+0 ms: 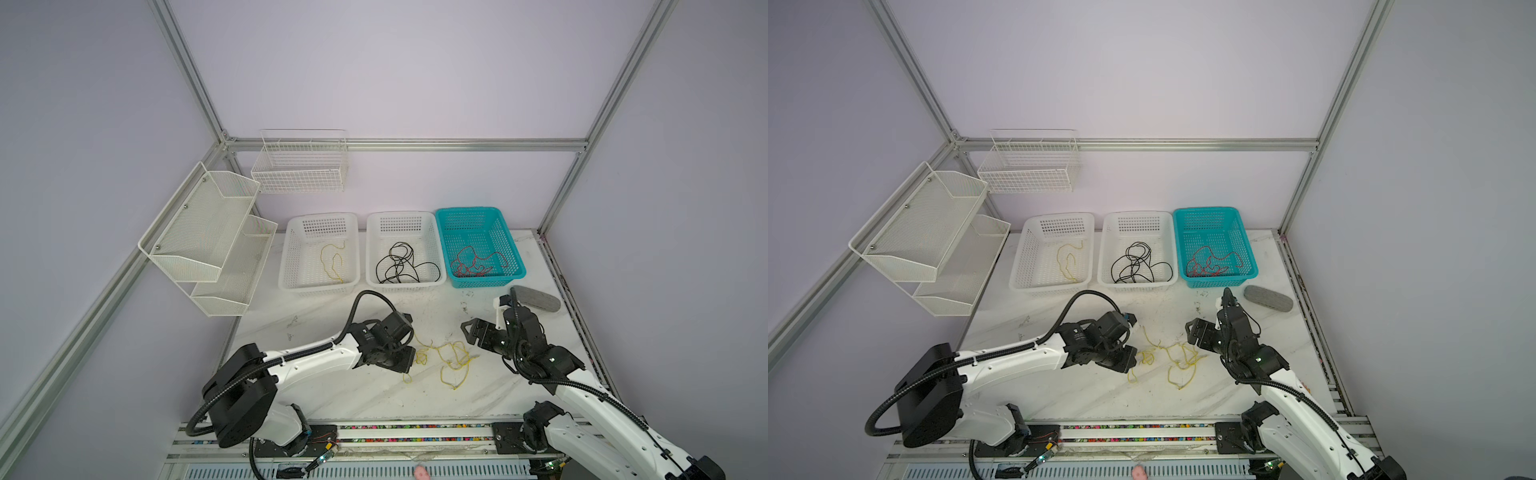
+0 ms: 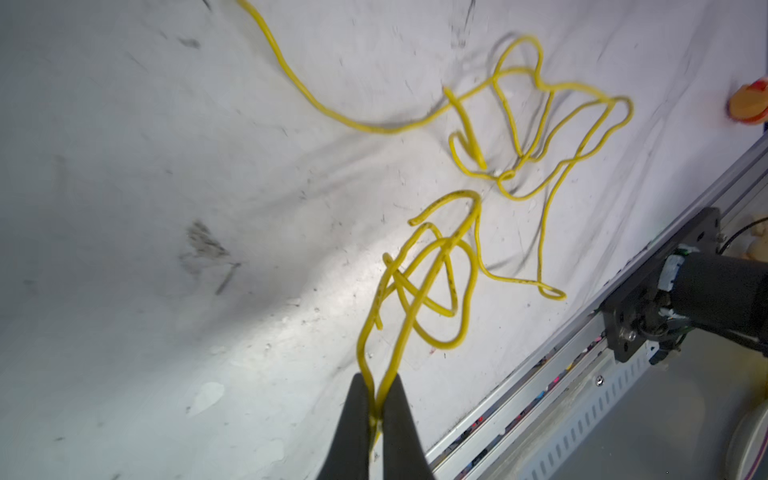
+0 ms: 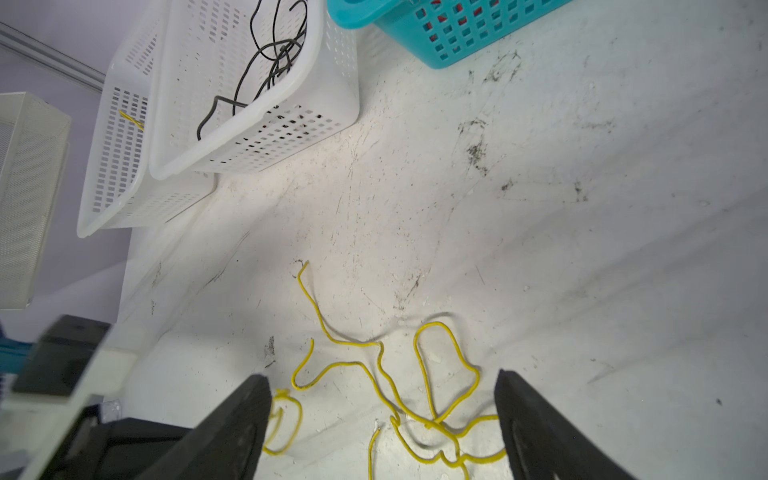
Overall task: Untangle the cables
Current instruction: 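Close the left gripper on a yellow wire loop while the right gripper lowers, then lift the yellow wire with the left gripper and carry it over the white basket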
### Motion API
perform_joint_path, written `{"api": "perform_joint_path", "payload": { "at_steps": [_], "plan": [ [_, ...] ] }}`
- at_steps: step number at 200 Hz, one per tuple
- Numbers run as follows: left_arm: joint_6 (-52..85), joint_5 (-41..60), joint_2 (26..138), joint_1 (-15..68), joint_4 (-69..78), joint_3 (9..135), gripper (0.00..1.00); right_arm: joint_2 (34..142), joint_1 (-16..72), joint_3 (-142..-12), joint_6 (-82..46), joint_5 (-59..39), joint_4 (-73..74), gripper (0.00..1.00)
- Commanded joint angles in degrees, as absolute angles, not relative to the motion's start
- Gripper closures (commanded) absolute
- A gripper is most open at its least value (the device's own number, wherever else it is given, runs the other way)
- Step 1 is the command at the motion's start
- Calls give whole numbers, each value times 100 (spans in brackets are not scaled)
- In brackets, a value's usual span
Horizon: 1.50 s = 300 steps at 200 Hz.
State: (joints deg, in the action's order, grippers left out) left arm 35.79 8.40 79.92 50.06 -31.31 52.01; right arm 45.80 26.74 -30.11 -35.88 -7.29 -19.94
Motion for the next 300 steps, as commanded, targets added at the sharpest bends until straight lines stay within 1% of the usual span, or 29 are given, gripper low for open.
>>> {"api": "perform_joint_path", "payload": {
  "at_steps": [1, 16, 53, 81, 98, 116, 147, 158, 209, 247, 260, 278, 300],
  "plan": [
    [3043, 554, 7546, 4532, -3500, 6043, 100, 4561, 2725, -2892, -3709, -692, -2136, 15],
    [2837, 403, 7422, 4182, -3772, 6349, 100, 4548, 2738, -2859, -3724, -732, -2145, 17],
    [2270, -66, 7458, 3265, -4238, 7313, 100, 4551, 2808, -2676, -3763, -896, -2074, 28],
    [2232, -377, 7591, 2615, -4161, 7876, 100, 4544, 2885, -2607, -3808, -940, -2103, 35],
    [2262, -442, 7719, 2242, -3999, 8115, 100, 4477, 2950, -2600, -3898, -779, -2295, 38],
    [2258, -571, 7972, 1903, -3873, 8374, 100, 4221, 3014, -2523, -4138, -472, -2549, 38],
    [2373, -317, 8646, 1346, -3860, 8789, 100, 3747, 3025, -2323, -4577, -349, -2702, 39],
    [2382, -259, 8861, 1219, -3868, 8890, 100, 3759, 3025, -2254, -4645, -309, -2732, 42],
    [2373, -124, 9782, 637, -4014, 9316, 100, 3828, 3023, -2151, -4787, -195, -2737, 43],
    [2354, -210, 10411, 308, -4036, 9746, 100, 3939, 3032, -2204, -4831, -108, -2820, 47],
    [2348, -171, 10599, 206, -4045, 9837, 100, 3946, 3033, -2212, -4885, -87, -2826, 50],
    [2371, -189, 10847, 50, -4065, 9913, 100, 3972, 3032, -2210, -4959, -53, -2805, 50],
    [2413, 88, 11129, -127, -4126, 10023, 100, 4120, 3032, -2206, -4993, -102, -2640, 50]
  ]
}}
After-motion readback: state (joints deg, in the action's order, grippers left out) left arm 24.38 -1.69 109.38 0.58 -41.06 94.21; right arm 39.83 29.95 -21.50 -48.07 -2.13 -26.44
